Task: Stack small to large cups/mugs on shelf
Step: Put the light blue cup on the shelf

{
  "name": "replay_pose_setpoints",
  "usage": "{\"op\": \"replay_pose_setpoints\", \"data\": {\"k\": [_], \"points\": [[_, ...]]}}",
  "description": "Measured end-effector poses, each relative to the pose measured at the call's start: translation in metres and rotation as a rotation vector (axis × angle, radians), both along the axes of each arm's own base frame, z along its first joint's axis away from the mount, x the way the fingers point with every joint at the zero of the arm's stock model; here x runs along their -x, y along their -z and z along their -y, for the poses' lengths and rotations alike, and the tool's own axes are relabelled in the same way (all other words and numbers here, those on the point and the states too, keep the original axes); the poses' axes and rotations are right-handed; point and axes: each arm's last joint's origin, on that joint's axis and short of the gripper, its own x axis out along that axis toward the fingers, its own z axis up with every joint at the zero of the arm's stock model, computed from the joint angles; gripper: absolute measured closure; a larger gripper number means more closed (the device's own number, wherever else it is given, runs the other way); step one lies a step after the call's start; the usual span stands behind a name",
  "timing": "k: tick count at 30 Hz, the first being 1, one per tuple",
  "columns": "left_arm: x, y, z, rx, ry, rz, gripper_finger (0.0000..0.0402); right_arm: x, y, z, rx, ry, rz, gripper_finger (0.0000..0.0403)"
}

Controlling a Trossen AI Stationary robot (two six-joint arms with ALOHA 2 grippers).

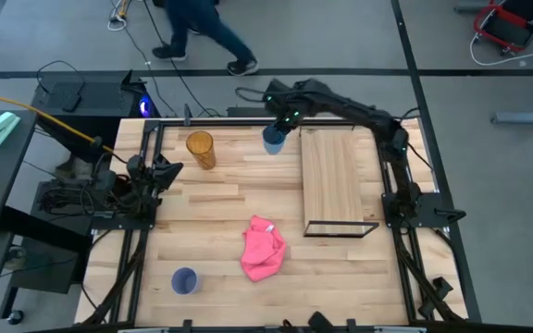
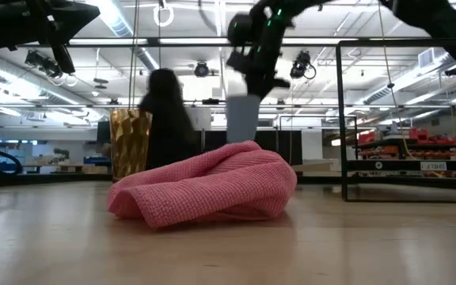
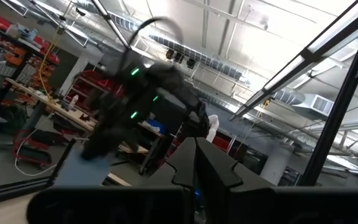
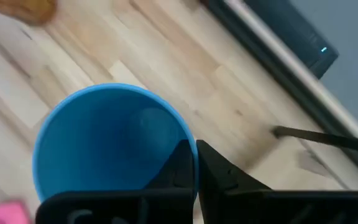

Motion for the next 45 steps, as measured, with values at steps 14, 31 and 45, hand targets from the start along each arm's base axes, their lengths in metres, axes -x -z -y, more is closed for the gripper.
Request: {"op": "replay_pose_setpoints", "data": {"k": [14,31,45], "points": [[0.000,0.000,0.000,-0.001,0.000,-0.003,0.0380,0.111,-0.101,-0.029,0.125,0.161,-0.033,0.0400],[0.000,0.001,0.000,0.001,0.001,-0.008,0.0380,0.167,-0.033,-0.016,-0.031,0.300,-0.156,0.0400],[0.000,0.001,0.000,0.023,0.012,0.000,0.0381,0.174,0.029,0.012,-0.050,0.328,-0.075,0.0400]]}}
